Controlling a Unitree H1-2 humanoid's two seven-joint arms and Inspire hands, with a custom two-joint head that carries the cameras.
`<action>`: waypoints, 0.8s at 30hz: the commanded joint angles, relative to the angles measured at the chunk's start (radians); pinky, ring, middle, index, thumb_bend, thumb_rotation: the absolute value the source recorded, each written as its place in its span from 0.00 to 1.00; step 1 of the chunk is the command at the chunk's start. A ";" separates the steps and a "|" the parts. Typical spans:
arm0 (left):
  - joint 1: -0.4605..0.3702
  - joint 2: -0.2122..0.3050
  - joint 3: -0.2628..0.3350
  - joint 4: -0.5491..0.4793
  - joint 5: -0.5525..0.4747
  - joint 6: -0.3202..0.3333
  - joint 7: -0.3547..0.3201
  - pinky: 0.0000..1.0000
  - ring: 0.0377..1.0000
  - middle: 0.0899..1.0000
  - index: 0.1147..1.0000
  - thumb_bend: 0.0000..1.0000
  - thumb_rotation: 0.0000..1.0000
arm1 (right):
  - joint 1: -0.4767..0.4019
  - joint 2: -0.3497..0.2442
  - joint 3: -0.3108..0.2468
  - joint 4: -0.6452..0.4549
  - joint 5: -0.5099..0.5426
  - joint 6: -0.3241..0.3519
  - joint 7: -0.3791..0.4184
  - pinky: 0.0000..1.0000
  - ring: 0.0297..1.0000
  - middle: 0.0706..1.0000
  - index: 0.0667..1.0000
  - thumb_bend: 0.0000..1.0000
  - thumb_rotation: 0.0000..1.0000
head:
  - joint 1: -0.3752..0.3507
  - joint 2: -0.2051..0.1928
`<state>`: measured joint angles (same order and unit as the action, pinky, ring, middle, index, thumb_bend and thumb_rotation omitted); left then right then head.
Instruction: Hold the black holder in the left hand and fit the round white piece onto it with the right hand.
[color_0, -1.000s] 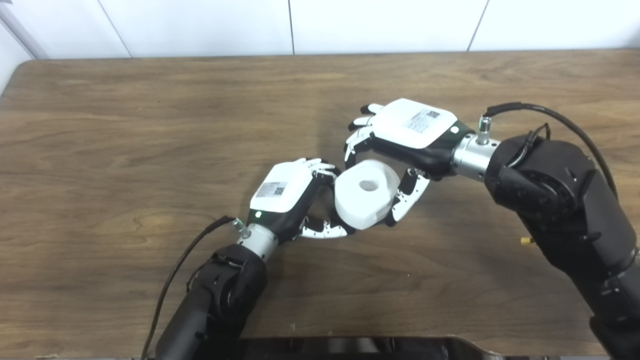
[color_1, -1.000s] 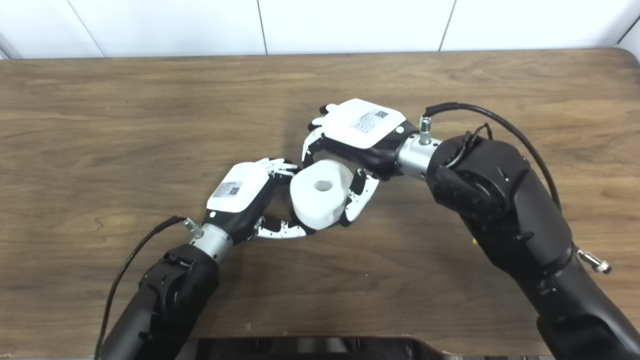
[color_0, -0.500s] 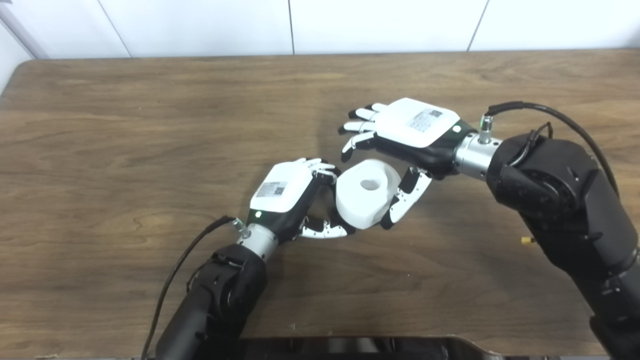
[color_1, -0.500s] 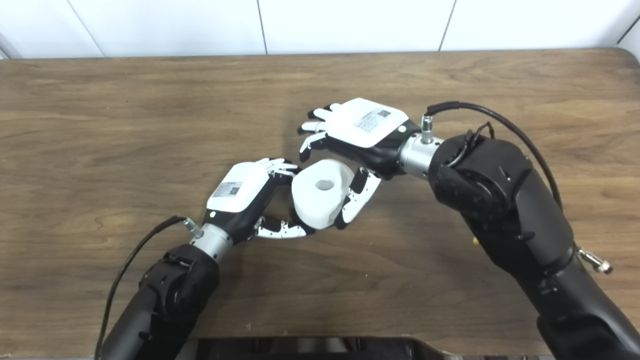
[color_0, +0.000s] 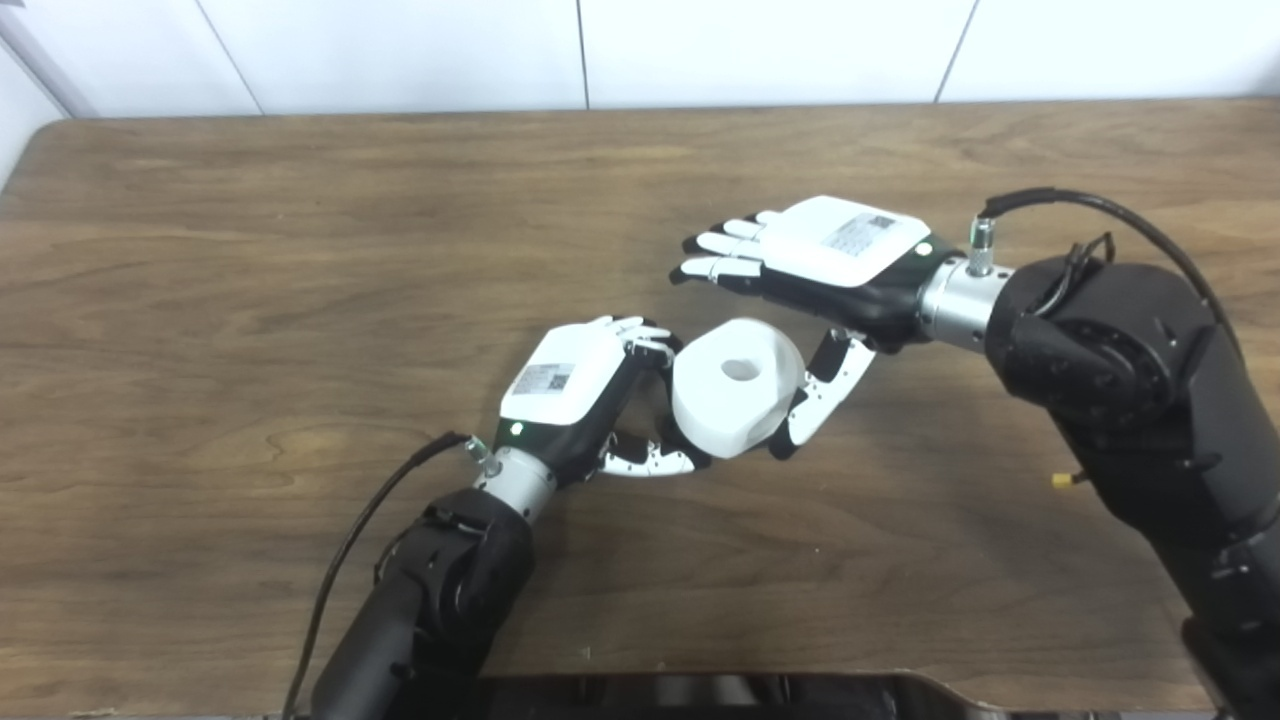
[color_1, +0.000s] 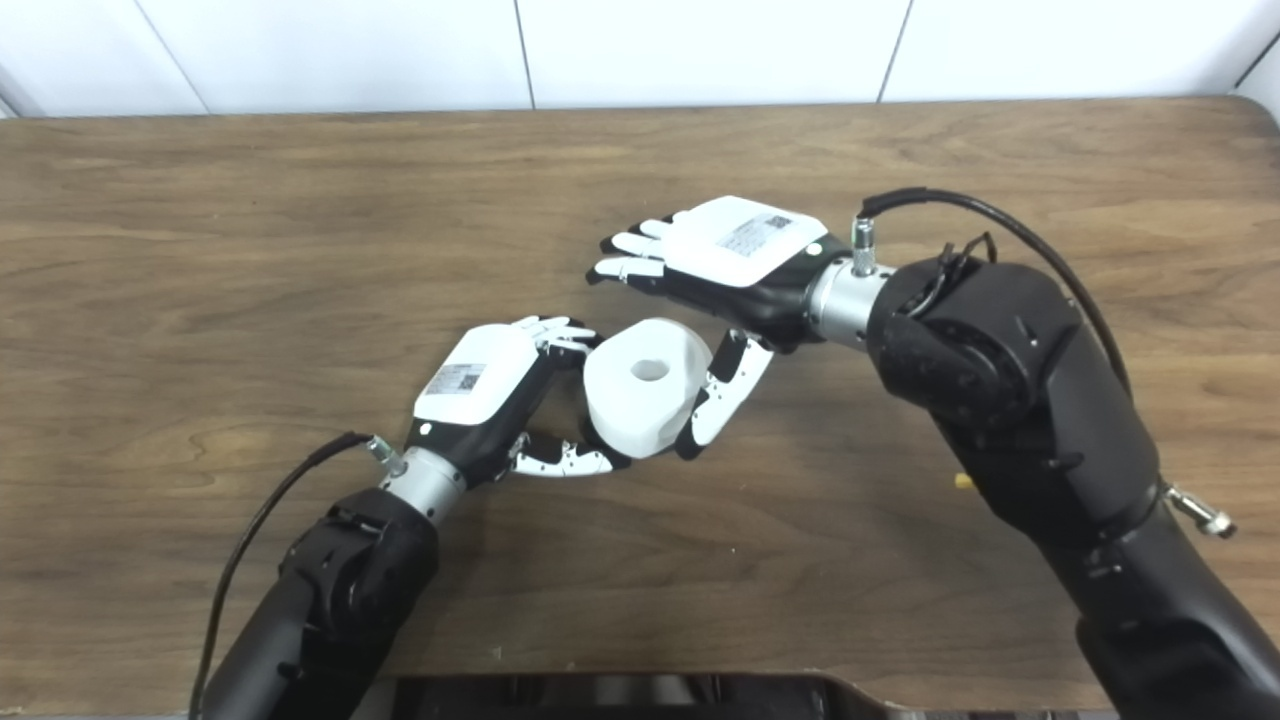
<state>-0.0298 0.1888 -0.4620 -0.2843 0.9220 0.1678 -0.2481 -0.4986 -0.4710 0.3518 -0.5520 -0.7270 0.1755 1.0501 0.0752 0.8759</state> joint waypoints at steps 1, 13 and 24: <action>0.013 0.010 -0.009 0.042 -0.011 0.000 -0.035 0.89 0.86 0.78 0.42 0.52 0.05 | -0.058 -0.036 -0.037 -0.054 0.019 0.044 0.026 1.00 1.00 1.00 0.97 1.00 0.52 | -0.002 -0.004; 0.017 0.018 0.000 0.057 -0.023 -0.030 -0.008 0.88 0.85 0.77 0.42 0.52 0.05 | -0.036 -0.146 -0.181 -0.128 0.188 0.240 0.037 1.00 1.00 1.00 1.00 0.99 0.74 | -0.013 -0.022; 0.026 0.033 0.006 0.069 -0.036 -0.059 0.017 0.87 0.84 0.75 0.42 0.52 0.05 | 0.167 -0.050 -0.297 -0.075 0.246 0.265 -0.252 0.91 1.00 1.00 1.00 0.74 1.00 | -0.036 -0.035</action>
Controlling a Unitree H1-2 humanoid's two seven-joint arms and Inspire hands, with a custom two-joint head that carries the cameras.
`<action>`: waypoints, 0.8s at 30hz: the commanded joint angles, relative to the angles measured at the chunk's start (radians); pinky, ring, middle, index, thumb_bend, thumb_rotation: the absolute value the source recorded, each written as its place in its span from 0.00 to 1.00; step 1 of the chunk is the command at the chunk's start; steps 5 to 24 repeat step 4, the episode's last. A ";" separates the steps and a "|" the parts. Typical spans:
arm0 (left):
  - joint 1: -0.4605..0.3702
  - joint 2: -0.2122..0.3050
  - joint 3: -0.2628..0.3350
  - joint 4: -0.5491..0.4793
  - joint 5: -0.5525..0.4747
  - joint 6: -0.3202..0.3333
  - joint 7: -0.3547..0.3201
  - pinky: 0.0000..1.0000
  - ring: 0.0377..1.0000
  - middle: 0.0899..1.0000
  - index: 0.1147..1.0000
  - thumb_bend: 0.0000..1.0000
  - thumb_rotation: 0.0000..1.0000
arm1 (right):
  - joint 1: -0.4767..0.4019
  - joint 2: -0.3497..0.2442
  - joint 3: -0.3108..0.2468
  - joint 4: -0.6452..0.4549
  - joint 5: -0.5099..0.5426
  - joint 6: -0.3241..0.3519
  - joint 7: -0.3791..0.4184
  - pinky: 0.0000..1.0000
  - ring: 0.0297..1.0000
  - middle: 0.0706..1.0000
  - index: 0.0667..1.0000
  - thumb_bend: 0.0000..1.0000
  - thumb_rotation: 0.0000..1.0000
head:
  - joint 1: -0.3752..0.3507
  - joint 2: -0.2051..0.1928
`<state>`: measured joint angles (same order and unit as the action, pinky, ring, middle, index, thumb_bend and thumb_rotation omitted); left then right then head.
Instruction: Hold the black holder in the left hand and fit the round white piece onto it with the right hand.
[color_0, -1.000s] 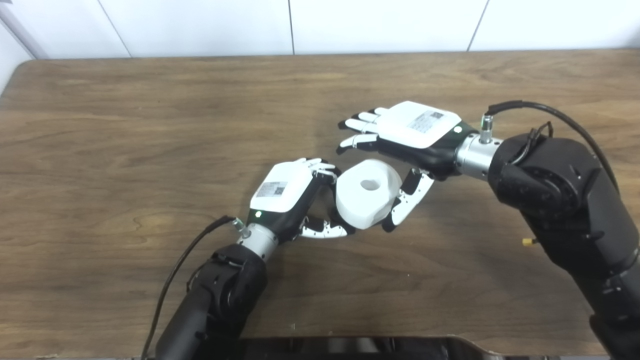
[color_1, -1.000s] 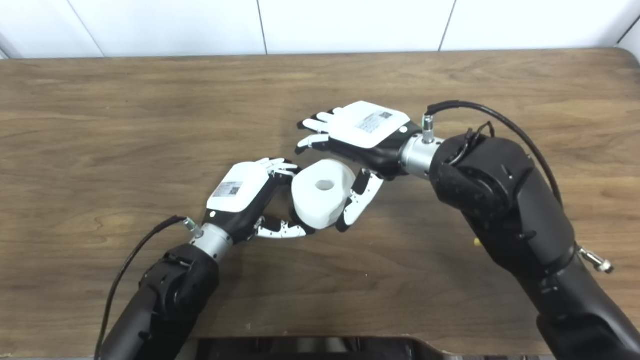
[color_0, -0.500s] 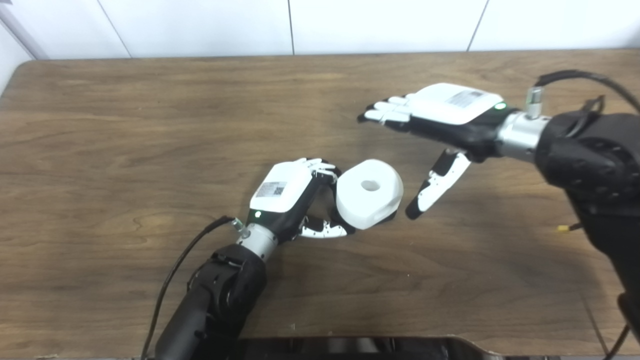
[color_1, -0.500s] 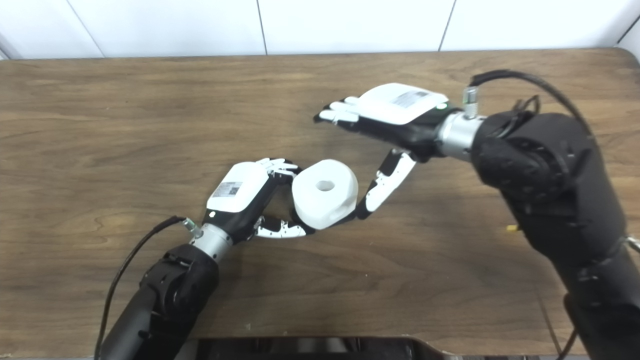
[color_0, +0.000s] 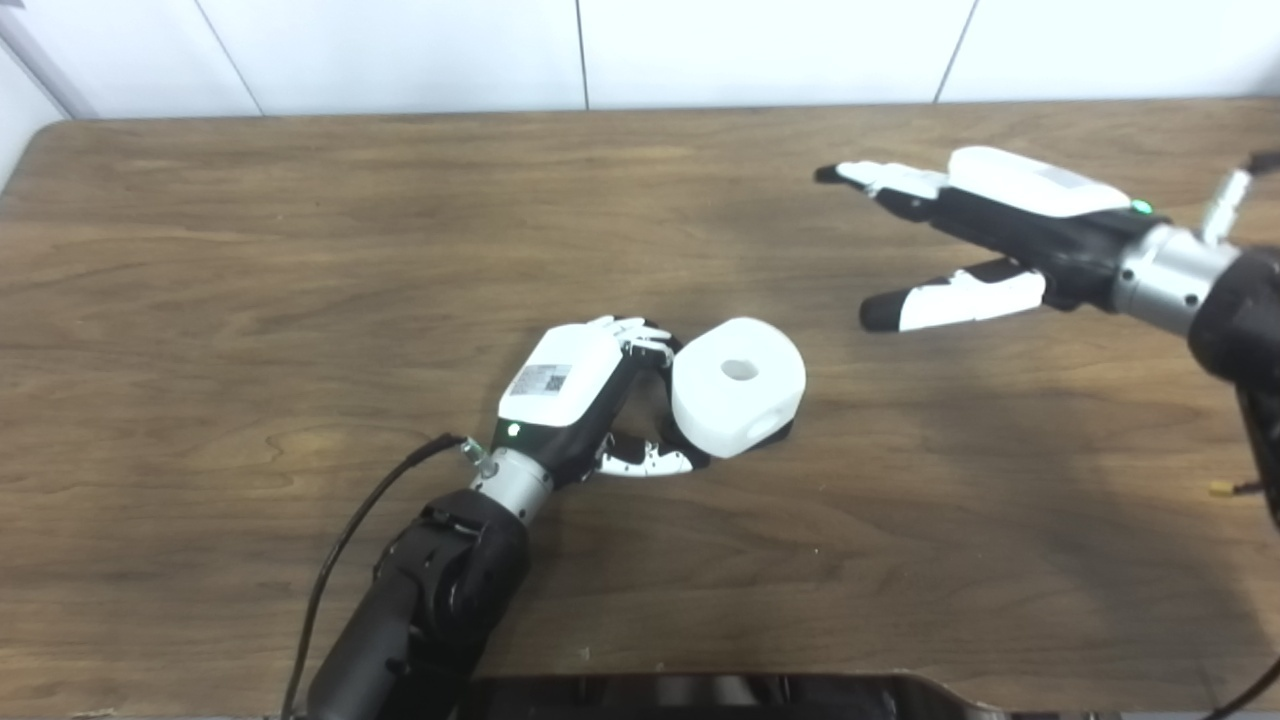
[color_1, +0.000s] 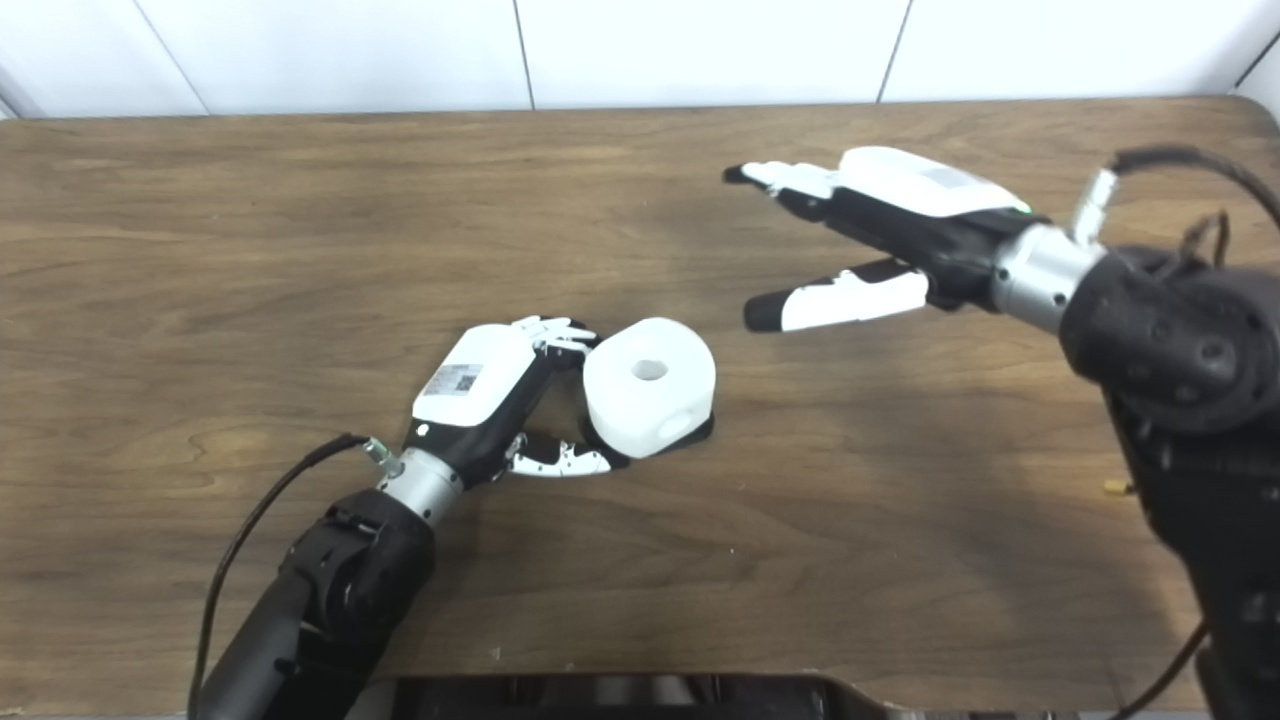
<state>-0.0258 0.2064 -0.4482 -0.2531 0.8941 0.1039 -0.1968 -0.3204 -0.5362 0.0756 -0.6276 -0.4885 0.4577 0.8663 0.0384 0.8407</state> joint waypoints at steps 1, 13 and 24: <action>0.023 0.016 -0.006 0.039 -0.010 0.002 -0.032 0.87 0.84 0.75 0.42 0.52 0.05 | 0.007 0.035 -0.023 0.015 0.006 -0.027 -0.108 0.90 1.00 1.00 1.00 0.72 1.00 | 0.000 0.001; 0.025 0.021 -0.004 0.040 -0.011 -0.003 -0.034 0.86 0.83 0.75 0.42 0.52 0.05 | 0.053 0.111 -0.037 0.068 0.007 -0.041 -0.229 0.88 0.98 1.00 0.99 0.67 1.00 | -0.006 -0.001; 0.025 0.021 -0.004 0.040 -0.011 -0.003 -0.034 0.86 0.83 0.75 0.42 0.52 0.05 | 0.053 0.111 -0.037 0.068 0.007 -0.041 -0.229 0.88 0.98 1.00 0.99 0.67 1.00 | -0.006 -0.001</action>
